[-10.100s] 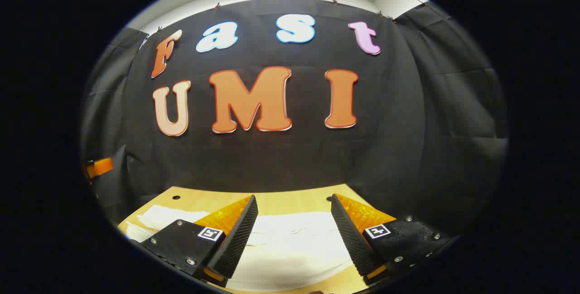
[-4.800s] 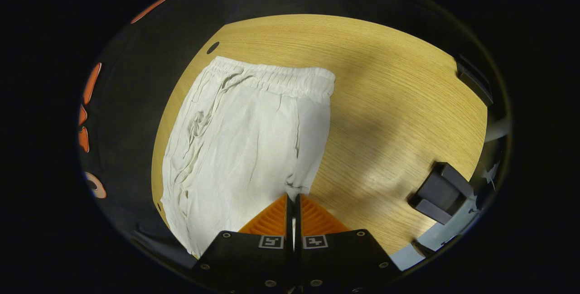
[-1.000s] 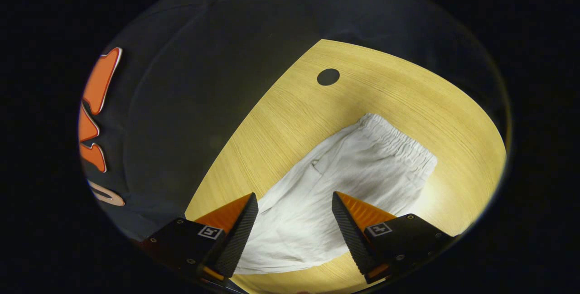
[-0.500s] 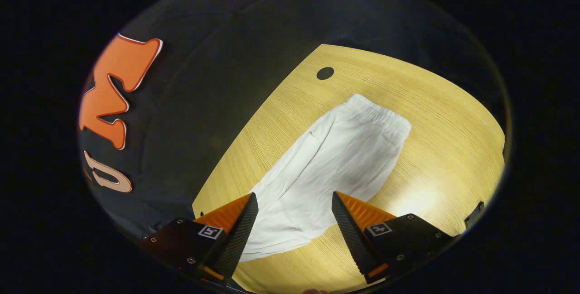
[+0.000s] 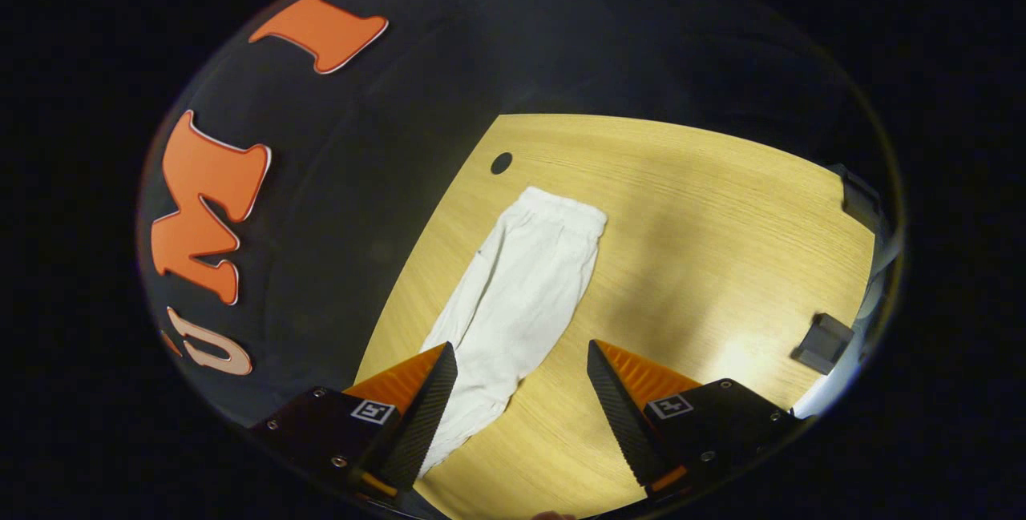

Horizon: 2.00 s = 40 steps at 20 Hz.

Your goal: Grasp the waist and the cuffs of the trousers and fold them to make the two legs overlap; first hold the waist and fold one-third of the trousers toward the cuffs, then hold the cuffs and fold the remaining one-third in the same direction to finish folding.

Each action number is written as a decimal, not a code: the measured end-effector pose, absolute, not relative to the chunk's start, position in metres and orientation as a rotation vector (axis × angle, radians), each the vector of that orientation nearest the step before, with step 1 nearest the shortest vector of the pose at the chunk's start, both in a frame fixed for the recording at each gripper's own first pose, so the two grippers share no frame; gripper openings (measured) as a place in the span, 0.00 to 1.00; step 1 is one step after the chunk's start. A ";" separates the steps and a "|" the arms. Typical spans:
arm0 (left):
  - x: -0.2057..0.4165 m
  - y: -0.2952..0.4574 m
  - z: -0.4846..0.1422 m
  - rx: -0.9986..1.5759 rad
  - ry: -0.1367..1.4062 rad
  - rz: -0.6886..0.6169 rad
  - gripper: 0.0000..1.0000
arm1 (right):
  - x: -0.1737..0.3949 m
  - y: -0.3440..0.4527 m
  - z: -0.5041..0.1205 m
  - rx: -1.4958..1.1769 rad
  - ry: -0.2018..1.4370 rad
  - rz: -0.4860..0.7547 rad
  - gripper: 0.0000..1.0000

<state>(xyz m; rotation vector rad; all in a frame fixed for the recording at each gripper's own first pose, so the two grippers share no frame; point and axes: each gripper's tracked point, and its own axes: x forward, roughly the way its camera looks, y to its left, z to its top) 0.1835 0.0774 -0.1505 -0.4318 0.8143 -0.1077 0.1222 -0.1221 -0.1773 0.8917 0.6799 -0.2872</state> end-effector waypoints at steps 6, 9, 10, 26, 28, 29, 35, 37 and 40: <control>0.179 0.058 -0.144 -0.450 0.782 -0.042 0.96 | 0.157 -0.181 -0.206 0.918 0.734 -0.345 0.99; 0.177 0.051 -0.146 -0.461 0.778 0.002 0.96 | 0.188 -0.195 -0.218 0.916 0.769 -0.343 0.99; 0.176 0.047 -0.146 -0.480 0.781 0.011 1.00 | 0.198 -0.197 -0.223 0.923 0.781 -0.345 0.98; 0.173 0.030 -0.159 -0.554 0.798 0.111 1.00 | 0.250 -0.214 -0.279 0.915 0.933 -0.406 0.66; 0.171 0.025 -0.160 -0.576 0.807 0.103 1.00 | 0.249 -0.216 -0.283 0.913 0.938 -0.414 0.43; 0.171 0.022 -0.160 -0.586 0.810 0.098 1.00 | 0.252 -0.214 -0.282 0.913 0.937 -0.406 0.28; 0.171 0.021 -0.161 -0.601 0.801 0.102 1.00 | 0.254 -0.214 -0.266 0.744 0.891 -0.373 0.00; 0.172 0.024 -0.161 -0.600 0.803 0.099 1.00 | 0.256 -0.206 -0.243 0.671 0.855 -0.348 0.01; 0.170 0.027 -0.158 -0.605 0.812 0.091 1.00 | 0.267 -0.180 -0.195 0.646 0.769 -0.284 0.00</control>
